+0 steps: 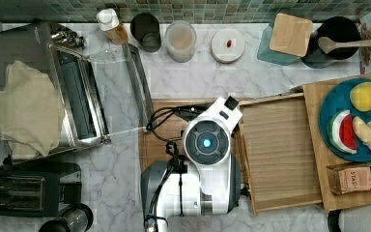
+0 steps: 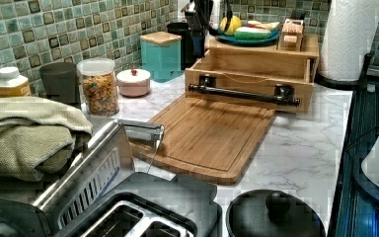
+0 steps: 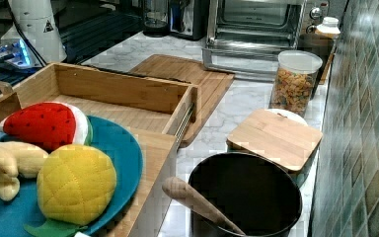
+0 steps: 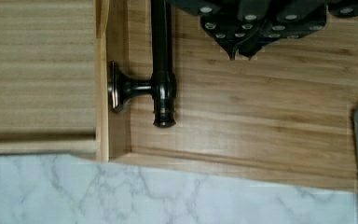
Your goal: Close the drawer.
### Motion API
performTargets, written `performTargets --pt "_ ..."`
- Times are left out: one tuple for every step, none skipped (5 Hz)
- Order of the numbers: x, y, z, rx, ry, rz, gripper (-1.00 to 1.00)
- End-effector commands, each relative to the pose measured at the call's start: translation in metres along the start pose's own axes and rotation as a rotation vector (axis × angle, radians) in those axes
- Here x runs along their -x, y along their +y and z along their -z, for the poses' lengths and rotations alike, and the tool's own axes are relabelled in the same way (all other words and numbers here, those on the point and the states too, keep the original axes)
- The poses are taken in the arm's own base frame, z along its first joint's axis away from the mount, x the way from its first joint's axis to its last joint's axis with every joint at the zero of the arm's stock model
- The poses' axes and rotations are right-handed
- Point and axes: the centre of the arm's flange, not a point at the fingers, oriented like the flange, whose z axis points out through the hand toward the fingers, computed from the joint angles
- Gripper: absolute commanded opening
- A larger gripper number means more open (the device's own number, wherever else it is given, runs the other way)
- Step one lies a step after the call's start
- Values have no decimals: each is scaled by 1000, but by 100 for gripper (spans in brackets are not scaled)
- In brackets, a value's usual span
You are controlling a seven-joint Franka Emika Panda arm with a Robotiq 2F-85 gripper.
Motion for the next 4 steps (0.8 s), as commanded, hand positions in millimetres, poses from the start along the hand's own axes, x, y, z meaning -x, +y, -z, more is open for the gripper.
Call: performTargets --pt "72 0 -104 -42 -133 -25 -100" --pt "81 -3 -112 -44 -127 -30 -100" --pt "88 2 -113 -7 -34 -12 -100" --pt "92 19 -105 -17 34 -52 -100"
